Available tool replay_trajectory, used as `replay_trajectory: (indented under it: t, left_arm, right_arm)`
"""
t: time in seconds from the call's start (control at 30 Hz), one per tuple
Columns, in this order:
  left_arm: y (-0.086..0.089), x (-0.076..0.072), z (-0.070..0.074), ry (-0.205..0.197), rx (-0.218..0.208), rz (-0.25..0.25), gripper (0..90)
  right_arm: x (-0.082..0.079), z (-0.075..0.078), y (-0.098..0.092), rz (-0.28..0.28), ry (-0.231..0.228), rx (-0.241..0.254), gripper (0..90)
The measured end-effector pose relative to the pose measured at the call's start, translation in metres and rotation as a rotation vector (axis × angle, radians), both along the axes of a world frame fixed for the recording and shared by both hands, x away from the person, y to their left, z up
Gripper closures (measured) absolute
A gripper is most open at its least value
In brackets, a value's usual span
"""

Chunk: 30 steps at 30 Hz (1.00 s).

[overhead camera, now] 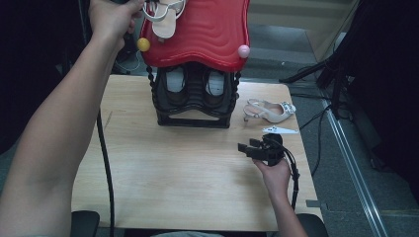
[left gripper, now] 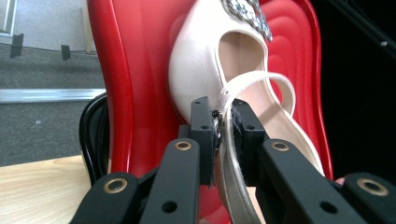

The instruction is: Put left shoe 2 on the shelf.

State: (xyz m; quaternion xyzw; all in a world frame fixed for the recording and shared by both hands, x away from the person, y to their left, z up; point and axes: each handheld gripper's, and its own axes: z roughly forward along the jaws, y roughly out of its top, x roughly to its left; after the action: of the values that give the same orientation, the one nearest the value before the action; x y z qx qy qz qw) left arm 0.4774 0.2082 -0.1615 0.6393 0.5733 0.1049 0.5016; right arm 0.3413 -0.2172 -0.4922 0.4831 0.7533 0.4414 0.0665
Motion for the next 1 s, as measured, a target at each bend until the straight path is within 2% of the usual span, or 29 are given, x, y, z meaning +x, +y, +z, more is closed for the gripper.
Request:
replay_trajectory:
  t: [0.13,0.33,0.5,0.57,0.67,0.77,0.93,1.0]
  left_arm:
    - [-0.001,-0.003,-0.009,0.02,0.035,-0.01,81.6]
    - [-0.004,-0.011,-0.017,0.03,0.063,-0.031,79.7]
    - [-0.01,-0.017,-0.017,0.039,0.103,-0.058,71.7]
    - [-0.011,-0.018,-0.016,0.036,0.125,-0.053,67.9]
    - [-0.011,-0.018,-0.014,0.044,0.134,-0.061,61.3]
    - [-0.009,-0.019,-0.009,0.038,0.129,-0.064,55.5]
    - [-0.004,-0.021,0.001,0.028,0.15,-0.066,50.8]
    - [0.0,-0.022,0.003,0.026,0.14,-0.068,49.6]
  right_arm:
    - [-0.001,0.0,0.0,-0.002,-0.003,-0.006,38.8]
    - [-0.001,0.0,0.001,-0.003,-0.003,-0.013,38.8]
    - [0.0,0.0,0.001,-0.004,-0.005,-0.011,38.8]
    - [0.0,0.0,0.001,-0.005,-0.006,-0.008,38.8]
    - [0.0,0.001,0.0,-0.006,-0.008,-0.008,38.8]
    - [0.0,0.001,-0.001,-0.009,-0.008,-0.007,38.8]
    - [0.0,0.001,-0.001,-0.01,-0.008,-0.007,38.8]
    - [0.0,0.001,-0.001,-0.01,-0.009,-0.007,38.9]
